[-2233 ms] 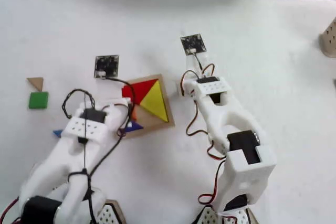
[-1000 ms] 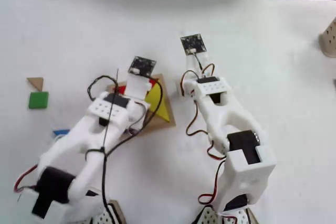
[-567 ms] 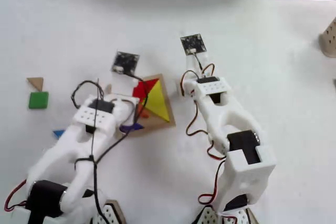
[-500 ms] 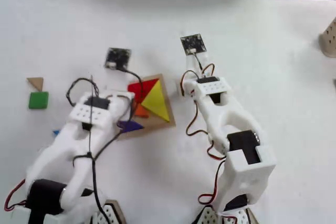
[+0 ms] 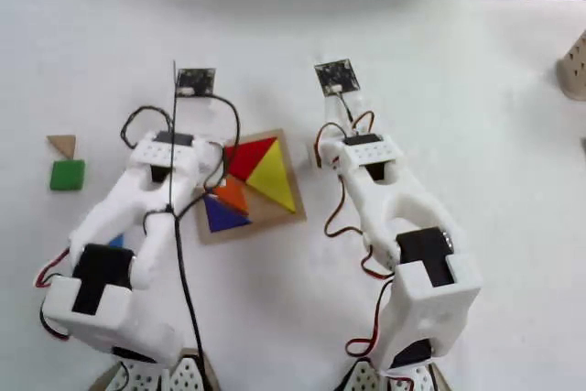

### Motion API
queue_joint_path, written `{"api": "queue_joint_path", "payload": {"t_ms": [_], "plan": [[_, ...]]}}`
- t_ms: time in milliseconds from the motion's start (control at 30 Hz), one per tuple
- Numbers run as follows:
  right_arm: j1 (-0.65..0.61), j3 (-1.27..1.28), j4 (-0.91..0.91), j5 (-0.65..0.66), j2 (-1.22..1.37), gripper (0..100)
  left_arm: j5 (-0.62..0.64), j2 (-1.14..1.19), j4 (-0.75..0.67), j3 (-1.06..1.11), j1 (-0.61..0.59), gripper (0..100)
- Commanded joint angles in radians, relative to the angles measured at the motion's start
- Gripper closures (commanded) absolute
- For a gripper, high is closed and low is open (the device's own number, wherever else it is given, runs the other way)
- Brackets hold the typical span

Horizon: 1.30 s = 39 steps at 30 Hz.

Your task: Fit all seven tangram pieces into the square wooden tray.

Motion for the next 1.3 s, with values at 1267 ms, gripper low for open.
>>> {"api": "queue_joint_path", "payload": {"t_ms": [1267], "plan": [[0.004,-0.04,0.007,0.014,-0.012,98.1,-0.12,-0.007,0.021,-0.06,0.222,98]]}}
